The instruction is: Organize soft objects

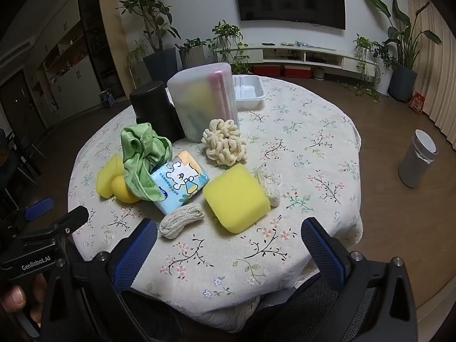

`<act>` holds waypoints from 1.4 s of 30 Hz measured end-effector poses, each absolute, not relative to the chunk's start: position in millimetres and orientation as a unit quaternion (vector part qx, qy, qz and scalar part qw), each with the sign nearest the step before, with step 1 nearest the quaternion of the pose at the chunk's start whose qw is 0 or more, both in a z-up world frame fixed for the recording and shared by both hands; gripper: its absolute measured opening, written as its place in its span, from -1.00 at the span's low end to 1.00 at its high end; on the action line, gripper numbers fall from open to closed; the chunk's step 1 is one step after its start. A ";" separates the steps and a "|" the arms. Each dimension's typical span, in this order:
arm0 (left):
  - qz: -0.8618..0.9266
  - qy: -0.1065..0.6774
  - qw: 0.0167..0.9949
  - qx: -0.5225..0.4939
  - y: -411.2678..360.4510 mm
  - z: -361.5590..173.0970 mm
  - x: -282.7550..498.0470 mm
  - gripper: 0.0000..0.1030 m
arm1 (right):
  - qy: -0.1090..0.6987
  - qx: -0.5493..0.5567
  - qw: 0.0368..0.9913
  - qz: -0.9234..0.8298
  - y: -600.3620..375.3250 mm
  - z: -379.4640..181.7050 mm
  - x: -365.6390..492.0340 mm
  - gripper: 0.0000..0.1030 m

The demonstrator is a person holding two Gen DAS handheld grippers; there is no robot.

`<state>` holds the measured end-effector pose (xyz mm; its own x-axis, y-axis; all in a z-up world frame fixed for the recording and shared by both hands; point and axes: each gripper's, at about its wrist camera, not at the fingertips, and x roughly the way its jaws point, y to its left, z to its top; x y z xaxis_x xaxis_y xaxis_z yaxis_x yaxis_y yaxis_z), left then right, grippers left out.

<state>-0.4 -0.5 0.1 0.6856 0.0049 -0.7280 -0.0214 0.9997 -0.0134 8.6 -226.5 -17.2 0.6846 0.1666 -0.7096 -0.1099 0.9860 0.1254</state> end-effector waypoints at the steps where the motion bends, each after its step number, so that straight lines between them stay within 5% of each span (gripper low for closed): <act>1: 0.007 0.396 0.918 -0.009 -0.6 0.2 -0.5 1.00 | 0.391 0.038 0.916 0.076 -226.6 -17.3 8.6 1.00; 42: 0.007 0.405 0.914 -0.013 -1.0 -5.9 0.9 1.00 | 0.393 0.037 0.916 0.074 -228.2 -19.8 9.2 1.00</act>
